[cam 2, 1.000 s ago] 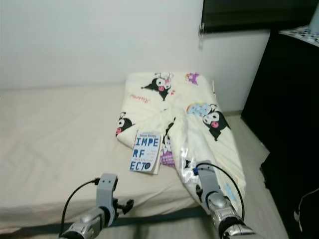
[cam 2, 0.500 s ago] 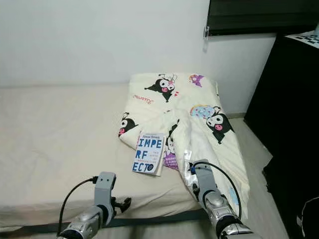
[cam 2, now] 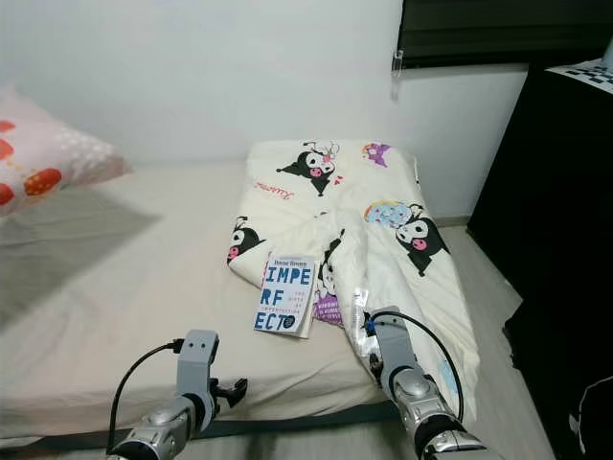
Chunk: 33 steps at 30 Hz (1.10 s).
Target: Clean up the room
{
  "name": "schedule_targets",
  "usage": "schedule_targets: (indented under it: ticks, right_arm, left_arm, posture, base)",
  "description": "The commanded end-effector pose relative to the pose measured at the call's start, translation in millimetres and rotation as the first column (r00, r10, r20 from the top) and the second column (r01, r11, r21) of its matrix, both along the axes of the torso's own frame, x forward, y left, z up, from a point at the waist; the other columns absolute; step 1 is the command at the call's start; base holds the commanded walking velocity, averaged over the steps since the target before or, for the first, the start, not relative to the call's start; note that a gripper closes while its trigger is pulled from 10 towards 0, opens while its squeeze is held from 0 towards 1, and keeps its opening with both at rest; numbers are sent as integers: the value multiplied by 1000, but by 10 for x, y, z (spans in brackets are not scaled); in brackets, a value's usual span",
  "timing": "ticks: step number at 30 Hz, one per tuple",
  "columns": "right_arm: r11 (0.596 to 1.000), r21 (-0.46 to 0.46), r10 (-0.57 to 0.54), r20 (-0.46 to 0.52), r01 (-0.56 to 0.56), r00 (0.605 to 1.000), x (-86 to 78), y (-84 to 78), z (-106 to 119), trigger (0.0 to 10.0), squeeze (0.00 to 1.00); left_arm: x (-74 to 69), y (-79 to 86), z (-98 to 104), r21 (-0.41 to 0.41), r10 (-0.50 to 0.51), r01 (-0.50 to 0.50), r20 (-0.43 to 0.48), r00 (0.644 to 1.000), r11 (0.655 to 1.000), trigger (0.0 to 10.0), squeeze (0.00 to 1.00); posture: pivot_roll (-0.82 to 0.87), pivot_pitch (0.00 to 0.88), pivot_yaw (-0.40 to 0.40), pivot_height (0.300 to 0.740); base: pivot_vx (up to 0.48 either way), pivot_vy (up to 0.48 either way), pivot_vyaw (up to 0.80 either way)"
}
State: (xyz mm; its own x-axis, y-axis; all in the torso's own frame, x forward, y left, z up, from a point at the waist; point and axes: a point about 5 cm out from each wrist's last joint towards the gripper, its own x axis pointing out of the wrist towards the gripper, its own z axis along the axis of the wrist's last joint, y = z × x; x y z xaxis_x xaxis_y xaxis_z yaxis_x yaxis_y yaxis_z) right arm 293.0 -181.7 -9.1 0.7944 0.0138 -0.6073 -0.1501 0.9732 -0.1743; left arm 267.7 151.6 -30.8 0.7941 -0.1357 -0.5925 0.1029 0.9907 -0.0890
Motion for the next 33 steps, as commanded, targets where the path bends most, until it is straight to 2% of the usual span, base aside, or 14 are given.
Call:
schedule_targets:
  ticks: [1, 15, 18, 28, 33]
  right_arm:
    - [1000, 10, 14, -5, -14, 1000, -8, 53, -14, 10000, 0]
    - [1000, 11, 18, -8, -18, 1000, -10, 67, -18, 10000, 0]
    - [1000, 8, 22, -10, -22, 1000, -9, 69, -18, 10000, 0]
    - [1000, 3, 26, -8, -26, 1000, -4, 69, -14, 10000, 0]
    - [1000, 1, 29, -8, -29, 1000, -4, 70, -13, 10000, 0]
  left_arm:
    - [-14, 81, -9, 30, 9, -9, -5, 1000, 1000, 10000, 0]
    - [-21, 158, -14, 86, 34, -33, -9, 999, 996, 10000, 0]
    - [-27, 198, -20, 114, 57, -54, -15, 998, 992, 10000, 0]
    - [-44, 236, -30, 121, 98, -96, -15, 995, 988, 10000, 0]
    - [-21, 329, 1, 168, 144, -143, 6, 990, 975, 10000, 0]
  posture:
    - [-119, 84, 27, 740]
    - [-118, 86, 29, 740]
    - [-119, 85, 29, 740]
    - [-122, 82, 29, 740]
    - [-122, 82, 25, 740]
  base:
    - [0, 0, 0]
    - [0, 0, 0]
    - [0, 0, 0]
    - [0, 0, 0]
    - [0, 0, 0]
